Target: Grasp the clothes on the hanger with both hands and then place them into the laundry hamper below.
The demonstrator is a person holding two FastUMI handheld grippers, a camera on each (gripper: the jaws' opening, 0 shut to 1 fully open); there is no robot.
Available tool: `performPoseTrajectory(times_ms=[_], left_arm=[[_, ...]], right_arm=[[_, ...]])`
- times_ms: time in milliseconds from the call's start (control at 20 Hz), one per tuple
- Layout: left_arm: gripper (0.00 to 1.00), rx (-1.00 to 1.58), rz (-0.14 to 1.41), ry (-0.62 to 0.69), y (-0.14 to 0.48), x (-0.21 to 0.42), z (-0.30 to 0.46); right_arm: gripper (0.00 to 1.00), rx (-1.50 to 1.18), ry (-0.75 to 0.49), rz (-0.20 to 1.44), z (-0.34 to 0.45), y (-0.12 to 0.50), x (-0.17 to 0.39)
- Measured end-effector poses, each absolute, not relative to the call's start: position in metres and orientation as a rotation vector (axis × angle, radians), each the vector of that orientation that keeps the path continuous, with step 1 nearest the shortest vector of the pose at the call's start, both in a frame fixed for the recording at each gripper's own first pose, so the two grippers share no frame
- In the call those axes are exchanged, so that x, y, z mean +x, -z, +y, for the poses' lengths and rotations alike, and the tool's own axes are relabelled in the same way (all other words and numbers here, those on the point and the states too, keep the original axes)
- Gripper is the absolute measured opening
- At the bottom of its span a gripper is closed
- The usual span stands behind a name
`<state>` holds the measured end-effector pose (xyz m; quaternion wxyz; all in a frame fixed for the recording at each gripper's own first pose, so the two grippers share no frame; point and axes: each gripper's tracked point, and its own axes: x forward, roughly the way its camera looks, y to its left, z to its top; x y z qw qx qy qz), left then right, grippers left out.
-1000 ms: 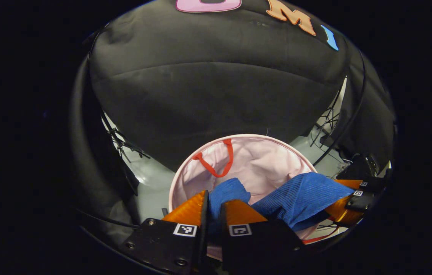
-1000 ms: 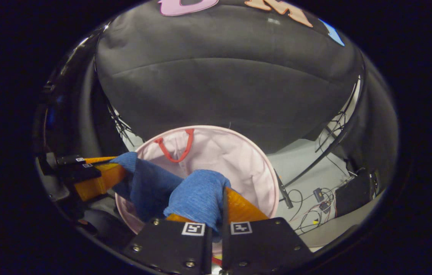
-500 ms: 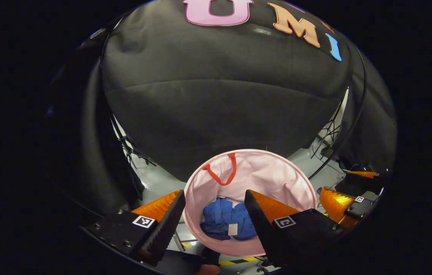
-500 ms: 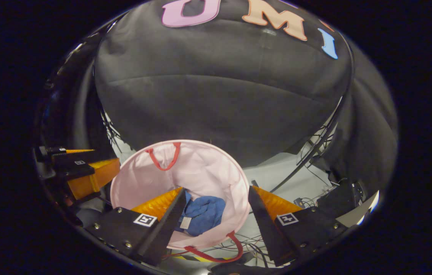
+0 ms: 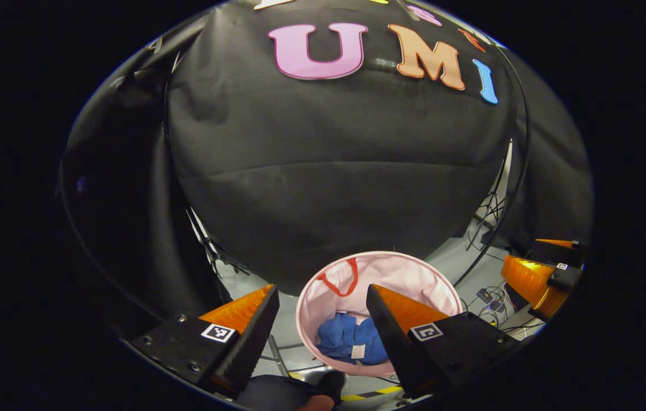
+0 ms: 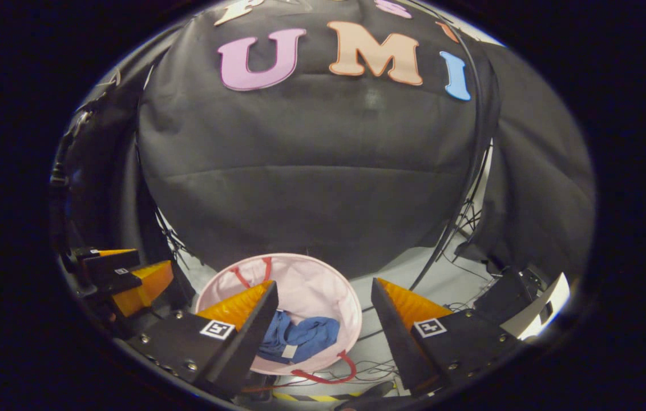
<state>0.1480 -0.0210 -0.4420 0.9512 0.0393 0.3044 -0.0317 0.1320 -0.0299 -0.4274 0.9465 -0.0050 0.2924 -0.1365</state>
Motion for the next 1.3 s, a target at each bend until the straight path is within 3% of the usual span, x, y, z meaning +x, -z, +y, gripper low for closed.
performPoseTrajectory(times_ms=[700,1100,1300], left_arm=[[0.96,0.037,0.375,0.065,0.271,0.137,-0.014],[0.93,-0.018,0.218,0.024,0.198,0.131,0.000],[0.96,-0.029,0.161,0.039,0.169,0.124,0.003]], right_arm=[[0.98,-0.036,0.215,0.340,0.000,0.266,0.111],[0.99,-0.072,0.183,0.198,0.014,0.183,0.094],[0.98,-0.102,0.182,0.139,0.016,0.149,0.078]])
